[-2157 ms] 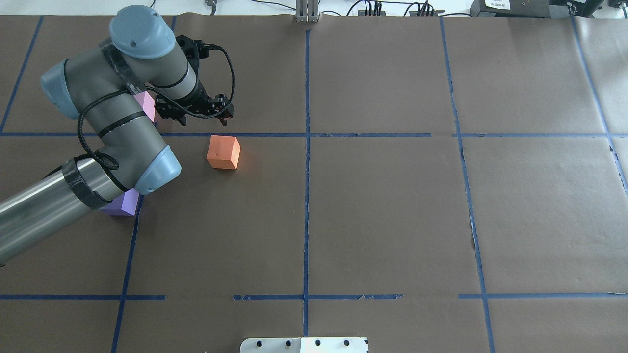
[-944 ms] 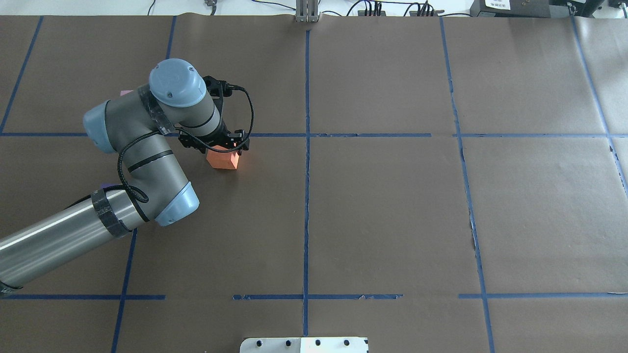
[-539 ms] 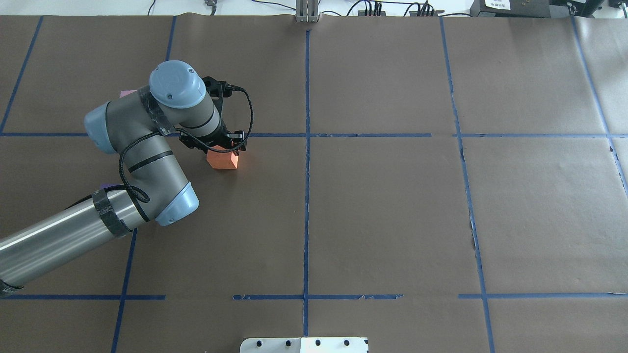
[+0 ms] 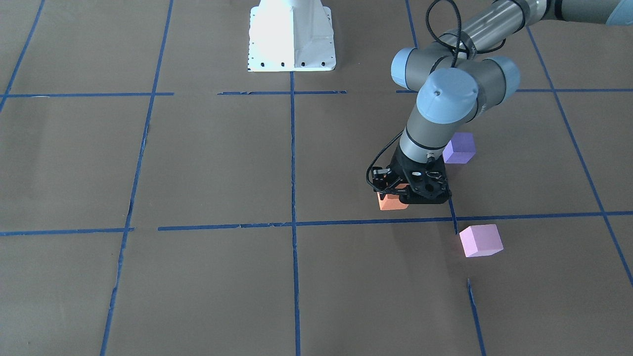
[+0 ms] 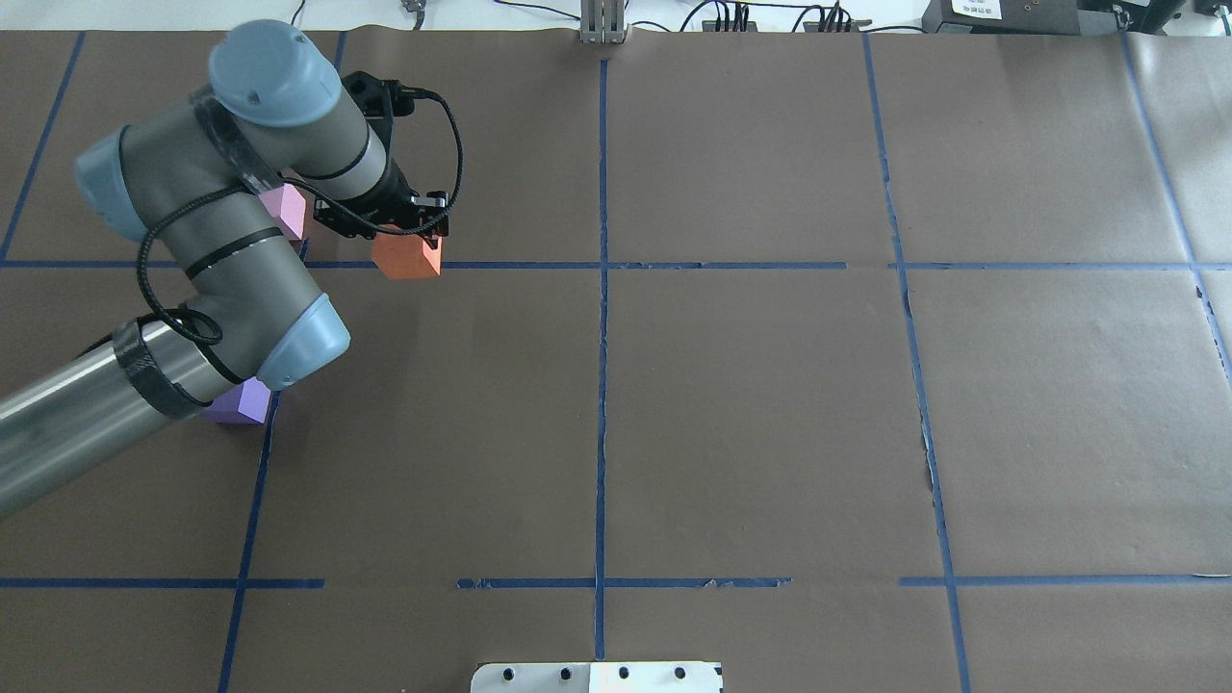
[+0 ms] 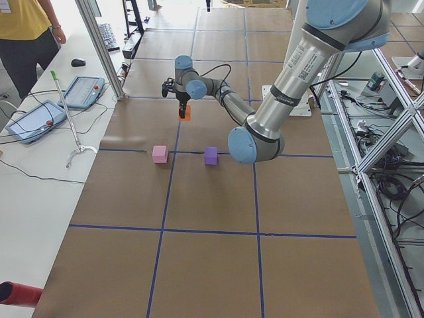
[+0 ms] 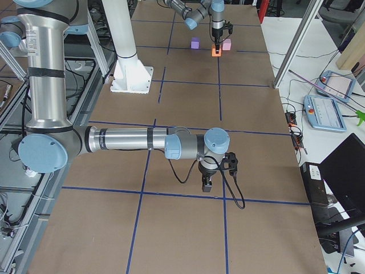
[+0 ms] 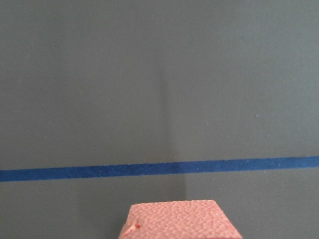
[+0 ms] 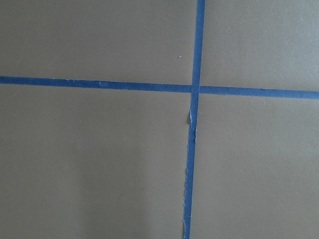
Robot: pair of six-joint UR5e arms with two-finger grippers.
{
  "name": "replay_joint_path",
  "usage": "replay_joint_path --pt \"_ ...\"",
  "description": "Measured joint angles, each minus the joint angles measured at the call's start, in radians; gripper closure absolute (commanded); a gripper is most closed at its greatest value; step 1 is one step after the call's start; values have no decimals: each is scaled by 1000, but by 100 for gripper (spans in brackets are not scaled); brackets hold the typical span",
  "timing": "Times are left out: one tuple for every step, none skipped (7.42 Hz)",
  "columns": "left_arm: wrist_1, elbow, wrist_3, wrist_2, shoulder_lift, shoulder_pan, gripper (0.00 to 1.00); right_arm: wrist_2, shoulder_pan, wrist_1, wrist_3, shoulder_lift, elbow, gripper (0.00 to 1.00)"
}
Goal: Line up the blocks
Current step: 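Carry the orange cube with the left gripper toward the pink cube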
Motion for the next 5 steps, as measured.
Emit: replay_joint_path --pt "17 -50 12 -11 61 -32 89 0 0 0 0 0 0 0" --pt "22 -88 41 -27 134 -63 86 0 0 0 0 0 0 0" --pt "21 -113 92 -58 208 -101 86 0 0 0 0 0 0 0" --pt "11 -121 132 -83 257 -123 86 0 0 0 0 0 0 0" --pt "-7 -118 151 -95 284 -131 86 0 0 0 0 0 0 0"
